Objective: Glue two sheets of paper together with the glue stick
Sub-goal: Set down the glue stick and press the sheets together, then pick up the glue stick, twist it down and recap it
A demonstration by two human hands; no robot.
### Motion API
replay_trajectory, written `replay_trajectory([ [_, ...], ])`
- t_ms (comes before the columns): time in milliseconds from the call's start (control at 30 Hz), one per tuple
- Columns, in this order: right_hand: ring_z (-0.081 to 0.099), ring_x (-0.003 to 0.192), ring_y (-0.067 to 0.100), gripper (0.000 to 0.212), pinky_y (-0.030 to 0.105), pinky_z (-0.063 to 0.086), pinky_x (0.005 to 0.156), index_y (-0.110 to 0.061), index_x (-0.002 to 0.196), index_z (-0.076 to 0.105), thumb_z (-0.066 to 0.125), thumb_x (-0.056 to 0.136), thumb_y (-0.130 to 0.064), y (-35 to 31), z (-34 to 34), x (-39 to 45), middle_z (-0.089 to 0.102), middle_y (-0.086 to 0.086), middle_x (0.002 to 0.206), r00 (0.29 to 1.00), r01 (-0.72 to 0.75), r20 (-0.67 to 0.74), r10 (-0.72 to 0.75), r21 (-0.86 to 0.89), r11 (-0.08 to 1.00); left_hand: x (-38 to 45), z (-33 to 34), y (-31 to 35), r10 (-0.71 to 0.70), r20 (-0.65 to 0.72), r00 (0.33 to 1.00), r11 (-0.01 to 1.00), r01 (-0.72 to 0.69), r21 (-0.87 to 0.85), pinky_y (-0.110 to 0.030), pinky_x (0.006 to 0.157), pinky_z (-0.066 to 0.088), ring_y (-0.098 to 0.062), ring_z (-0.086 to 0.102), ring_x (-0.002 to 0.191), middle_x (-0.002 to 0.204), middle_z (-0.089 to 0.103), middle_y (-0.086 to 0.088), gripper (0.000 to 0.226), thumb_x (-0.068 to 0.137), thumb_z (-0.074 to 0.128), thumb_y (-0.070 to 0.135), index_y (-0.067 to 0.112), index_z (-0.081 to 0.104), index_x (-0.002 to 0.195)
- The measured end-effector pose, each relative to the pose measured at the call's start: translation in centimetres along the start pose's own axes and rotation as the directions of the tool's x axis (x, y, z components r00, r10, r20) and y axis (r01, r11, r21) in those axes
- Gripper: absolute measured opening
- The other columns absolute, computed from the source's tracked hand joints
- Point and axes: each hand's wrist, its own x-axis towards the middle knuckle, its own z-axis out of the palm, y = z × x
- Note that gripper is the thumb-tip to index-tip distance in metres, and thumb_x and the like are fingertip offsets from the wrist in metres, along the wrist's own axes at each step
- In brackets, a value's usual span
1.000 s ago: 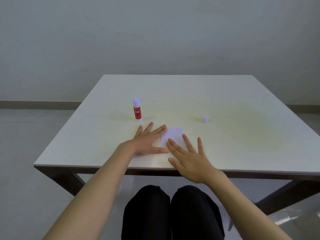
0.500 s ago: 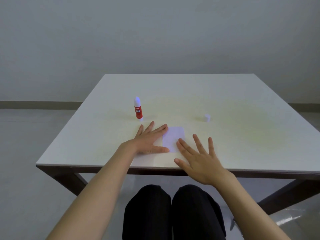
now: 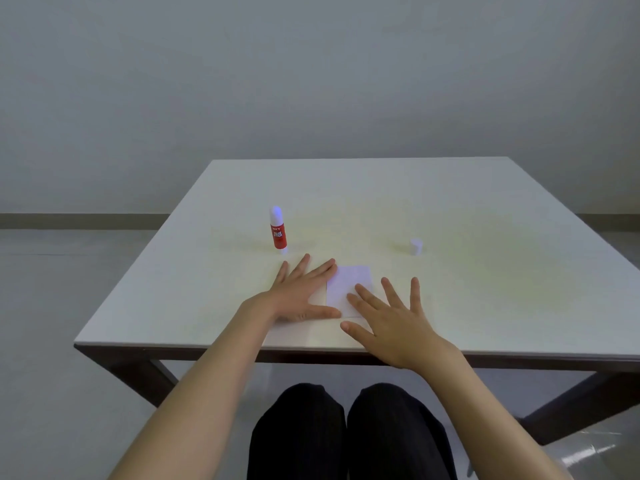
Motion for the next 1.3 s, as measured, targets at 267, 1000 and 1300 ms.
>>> replay_trajectory([
  [267,-0.001,0.149,0.029,0.063,0.06,-0.022,0.107,-0.03,0.149,0.015,0.014,0.093,-0.06,0.4,0.7,0.1,0.006,-0.01,0.161,0.996,0.023,-0.09,-0.02,0.029,0.999,-0.5,-0.1,0.0,-0.054,-0.206,0.977,0.913,-0.035,-0.406,-0.035,0.12,0.006,-0.007,0.011,0.146,0.159,0.013,0.015,0.077,0.087,0.054,0.052,0.029,0.015,0.15],
  [1000,0.053,0.115,0.011,0.034,0.033,0.03,0.111,-0.031,0.128,0.056,0.049,0.096,-0.026,-0.3,-1.7,1.6,0.057,-0.009,0.124,0.891,0.172,-0.454,0.025,0.389,0.905,0.8,-3.9,0.9,-0.585,-0.453,0.673,0.442,-0.205,-0.874,-0.022,0.062,0.046,-0.011,0.059,0.071,0.072,0.07,0.009,0.01,0.078,0.072,0.024,0.026,0.072,0.068],
  [1300,0.069,0.086,0.024,0.032,0.031,0.056,0.082,-0.011,0.113,0.066,0.047,0.094,-0.028,0.0,-4.7,1.4,0.073,0.01,0.103,0.976,0.15,-0.163,-0.142,0.984,-0.1,-4.0,-6.1,6.9,-0.218,-0.483,0.848,0.316,-0.407,-0.857,-0.011,0.07,0.05,-0.008,0.072,0.085,0.089,0.078,0.002,0.012,0.085,0.066,0.013,0.017,0.072,0.095],
])
